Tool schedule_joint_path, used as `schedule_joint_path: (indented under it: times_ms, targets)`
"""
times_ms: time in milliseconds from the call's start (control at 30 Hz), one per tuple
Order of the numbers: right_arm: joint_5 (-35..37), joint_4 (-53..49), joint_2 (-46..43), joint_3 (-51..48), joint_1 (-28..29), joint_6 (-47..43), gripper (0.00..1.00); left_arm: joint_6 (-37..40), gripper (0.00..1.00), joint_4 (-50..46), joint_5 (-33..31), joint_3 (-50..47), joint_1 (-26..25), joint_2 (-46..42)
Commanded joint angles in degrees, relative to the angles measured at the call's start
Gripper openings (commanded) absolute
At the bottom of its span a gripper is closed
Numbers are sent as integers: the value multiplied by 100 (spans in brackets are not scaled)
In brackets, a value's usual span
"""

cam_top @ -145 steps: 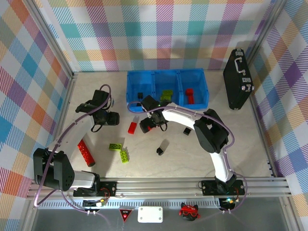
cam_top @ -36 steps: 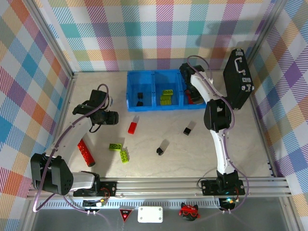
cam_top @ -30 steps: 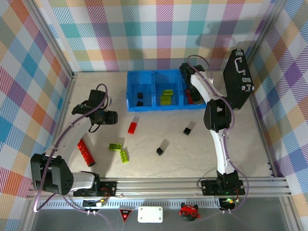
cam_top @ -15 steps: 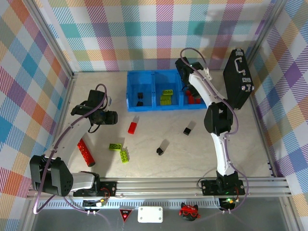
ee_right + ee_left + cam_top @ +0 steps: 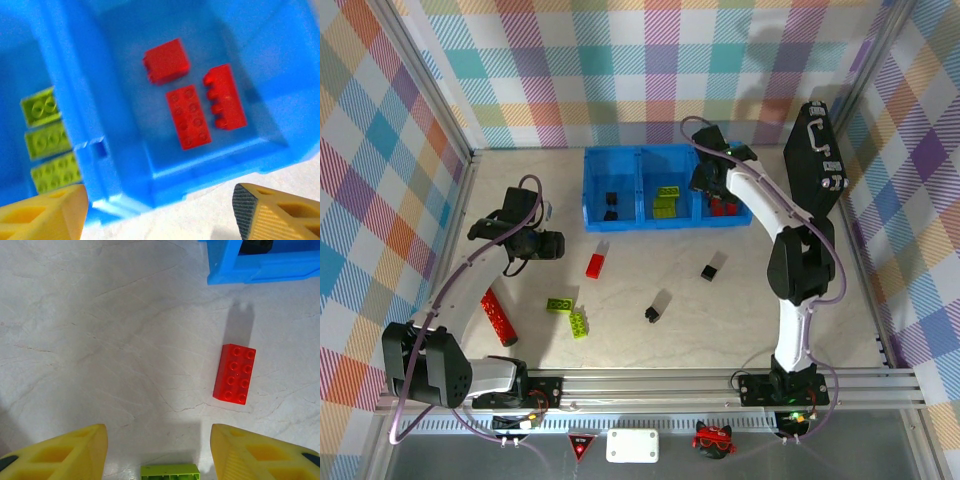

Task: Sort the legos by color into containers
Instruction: Pick up the lego from the bottom-left of the table.

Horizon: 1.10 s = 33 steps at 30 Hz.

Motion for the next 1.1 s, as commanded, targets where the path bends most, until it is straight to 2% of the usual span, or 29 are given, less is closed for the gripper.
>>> schedule_joint_path:
  times_ms: [0, 100, 300, 467, 733, 867, 933, 1067]
  targets:
    - [-1093, 220, -489, -352, 0, -1398, 77, 52, 56, 35, 149, -70, 92, 68]
    - [-1452, 301, -787, -737, 0, -1723, 77, -5, 56, 2, 219, -83, 93, 160]
    - [-1629, 264, -1160, -1230, -5, -1908, 77, -373, 57, -233, 480, -66, -26, 288]
    - [-1628, 497, -1491, -1755, 0, -1873, 78, -959, 59, -849, 84, 34, -226, 459]
    - [-1620, 641, -1700, -2120, -44, -1948, 78, -1695, 79, -669, 53, -821, -588, -67]
    - [-1657, 679, -1724, -2206, -62, -1959, 79, -1921, 84, -567, -270, -1089, -923, -25]
    - [-1655, 761, -1771, -2298, -62, -1955, 79, -2033, 90, -440, -389, -1143, -1097, 102]
    - [-1635, 793, -1844, -2381, -70, -1935, 79, -2203, 91, -276, -662, -1297, -1323, 326]
